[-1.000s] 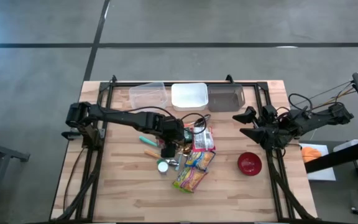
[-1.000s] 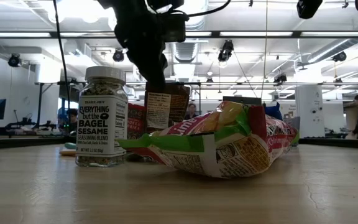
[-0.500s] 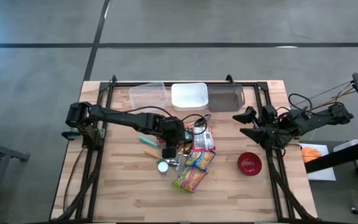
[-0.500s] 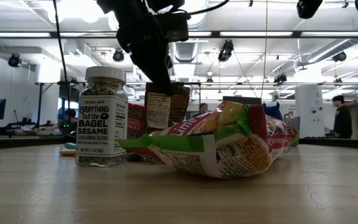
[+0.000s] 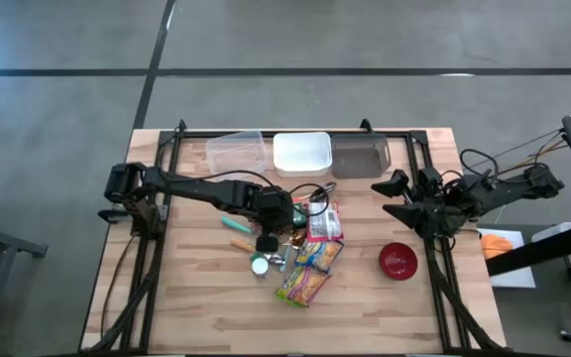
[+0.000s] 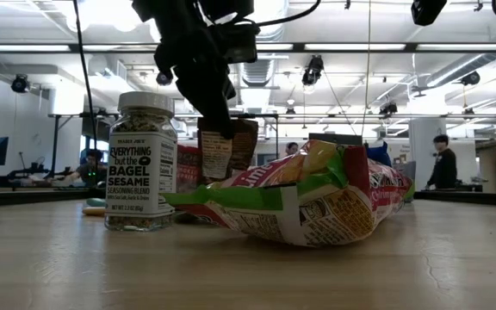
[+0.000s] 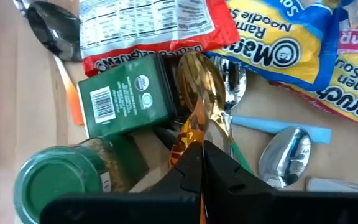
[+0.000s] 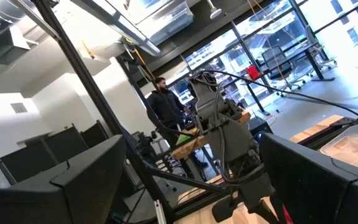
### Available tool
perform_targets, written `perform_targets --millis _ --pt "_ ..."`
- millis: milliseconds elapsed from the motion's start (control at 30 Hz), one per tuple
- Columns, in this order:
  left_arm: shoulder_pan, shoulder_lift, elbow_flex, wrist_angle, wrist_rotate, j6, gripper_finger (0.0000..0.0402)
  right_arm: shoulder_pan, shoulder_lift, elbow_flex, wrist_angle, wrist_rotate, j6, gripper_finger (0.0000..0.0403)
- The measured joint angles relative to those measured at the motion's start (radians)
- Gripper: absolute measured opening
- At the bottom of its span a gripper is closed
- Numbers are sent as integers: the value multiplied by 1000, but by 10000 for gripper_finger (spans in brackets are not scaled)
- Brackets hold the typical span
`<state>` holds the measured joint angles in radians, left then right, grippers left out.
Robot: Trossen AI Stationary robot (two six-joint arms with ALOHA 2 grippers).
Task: Pick & Place Food Item
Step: Put the orange seasoning bag into the white bin
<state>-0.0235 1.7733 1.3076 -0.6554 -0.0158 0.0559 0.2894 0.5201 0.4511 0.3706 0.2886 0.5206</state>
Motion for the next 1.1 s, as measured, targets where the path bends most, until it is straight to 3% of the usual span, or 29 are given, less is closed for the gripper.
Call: perform_targets --millis 567,700,933,1100 --pt "31 -75 195 -26 -62 -45 0 0 -1 0 2 0 0 366" --pt "107 -99 261 -26 -76 -67 0 0 0 0 2 0 -4 366" --pt "291 -83 359 -20 -93 23 0 0 0 0 2 0 -4 366" --pt "435 -45 377 -20 17 90 0 0 0 0 2 0 -4 366"
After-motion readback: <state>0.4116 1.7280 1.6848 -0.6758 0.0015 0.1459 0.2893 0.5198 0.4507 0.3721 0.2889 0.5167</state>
